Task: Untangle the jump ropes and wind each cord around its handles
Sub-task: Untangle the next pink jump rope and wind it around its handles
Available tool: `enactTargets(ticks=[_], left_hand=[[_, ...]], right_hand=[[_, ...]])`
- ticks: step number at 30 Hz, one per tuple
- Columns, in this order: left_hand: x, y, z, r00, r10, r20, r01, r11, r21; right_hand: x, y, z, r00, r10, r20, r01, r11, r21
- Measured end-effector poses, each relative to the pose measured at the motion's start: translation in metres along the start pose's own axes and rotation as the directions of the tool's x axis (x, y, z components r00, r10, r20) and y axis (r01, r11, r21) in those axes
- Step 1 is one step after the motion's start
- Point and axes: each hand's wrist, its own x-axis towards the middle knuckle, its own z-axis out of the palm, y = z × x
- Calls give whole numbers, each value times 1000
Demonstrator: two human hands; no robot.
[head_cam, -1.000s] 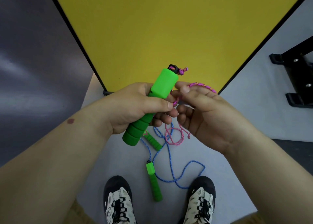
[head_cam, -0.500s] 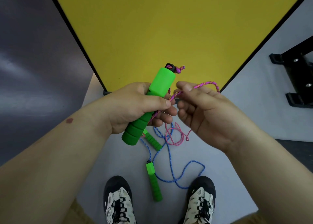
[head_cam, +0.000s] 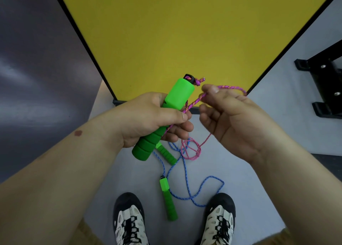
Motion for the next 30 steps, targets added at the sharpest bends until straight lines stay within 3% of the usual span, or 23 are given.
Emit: enactTargets(ticks=[4, 13, 20, 27, 30], left_hand=[[-2, 3, 1, 1000, -21, 18, 21, 1000, 17], [-1, -2, 0, 997, -26, 70, 23, 998, 51], [-3, 2, 3, 999, -25, 32, 24, 999, 38], [0, -1, -2, 999, -15, 34, 14, 999, 36], [0, -1, -2, 999, -16, 36, 15, 1000, 21]], right_hand=[[-2, 6, 2, 997, 36, 74, -29, 995, -94], [3, -3, -1, 984, -133, -118, 142, 988, 66], [-1, 9, 3, 999, 22, 50, -19, 998, -56], [4, -5, -2, 979, -111, -170, 122, 991, 56], [2, -6, -3, 985, -97, -143, 106, 993, 58]])
